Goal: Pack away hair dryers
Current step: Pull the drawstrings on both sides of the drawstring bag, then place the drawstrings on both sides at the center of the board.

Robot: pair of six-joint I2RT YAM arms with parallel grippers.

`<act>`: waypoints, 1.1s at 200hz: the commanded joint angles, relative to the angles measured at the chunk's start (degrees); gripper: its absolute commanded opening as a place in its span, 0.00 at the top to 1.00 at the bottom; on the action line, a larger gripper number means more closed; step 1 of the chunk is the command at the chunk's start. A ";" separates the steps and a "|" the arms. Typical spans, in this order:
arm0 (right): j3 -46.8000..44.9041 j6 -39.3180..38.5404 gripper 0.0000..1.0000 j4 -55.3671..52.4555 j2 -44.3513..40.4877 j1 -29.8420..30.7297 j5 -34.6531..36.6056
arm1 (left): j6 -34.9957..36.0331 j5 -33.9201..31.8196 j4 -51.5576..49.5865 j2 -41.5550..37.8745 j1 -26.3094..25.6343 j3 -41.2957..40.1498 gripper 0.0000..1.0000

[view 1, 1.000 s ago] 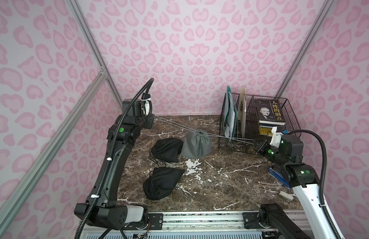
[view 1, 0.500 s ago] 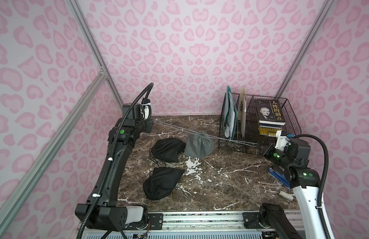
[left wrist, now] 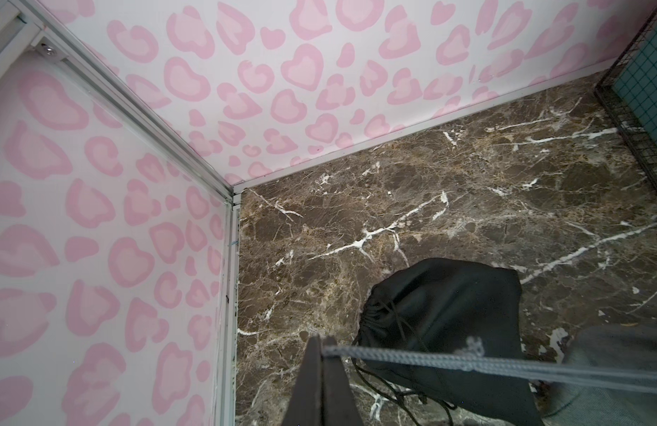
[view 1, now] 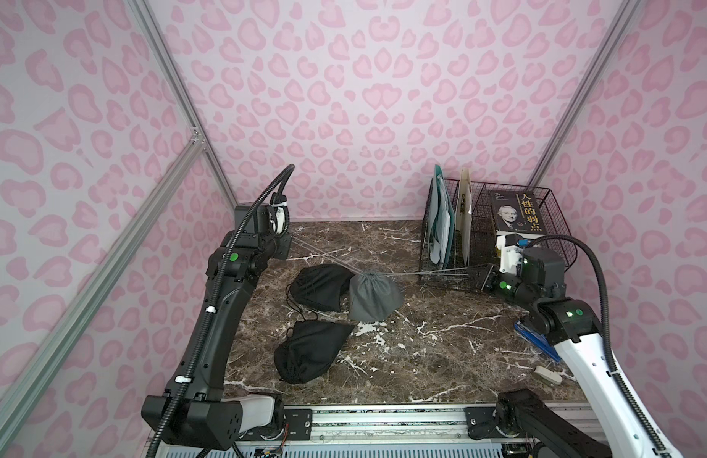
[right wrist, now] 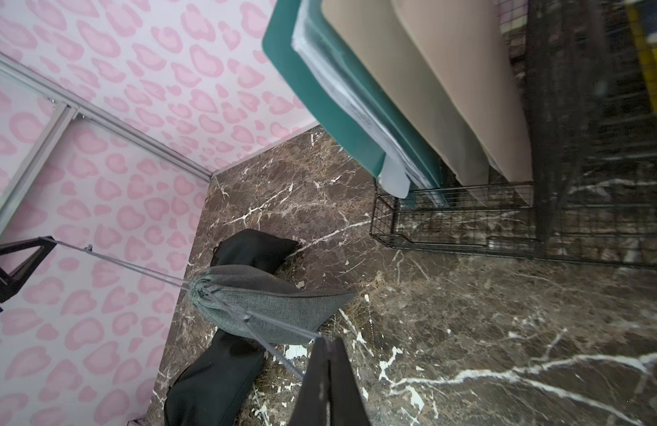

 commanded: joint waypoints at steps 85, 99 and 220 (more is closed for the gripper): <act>10.88 3.25 1.00 12.45 23.08 22.71 8.24 | 3.15 1.48 2.90 -1.52 -0.29 -8.73 0.98; 11.75 3.48 1.00 14.90 26.69 24.09 7.00 | 3.92 3.68 2.17 -1.18 -0.33 -9.55 0.98; 22.04 1.43 0.82 12.35 47.11 29.35 -2.11 | 22.75 29.68 -21.04 -1.79 -5.25 -9.33 0.76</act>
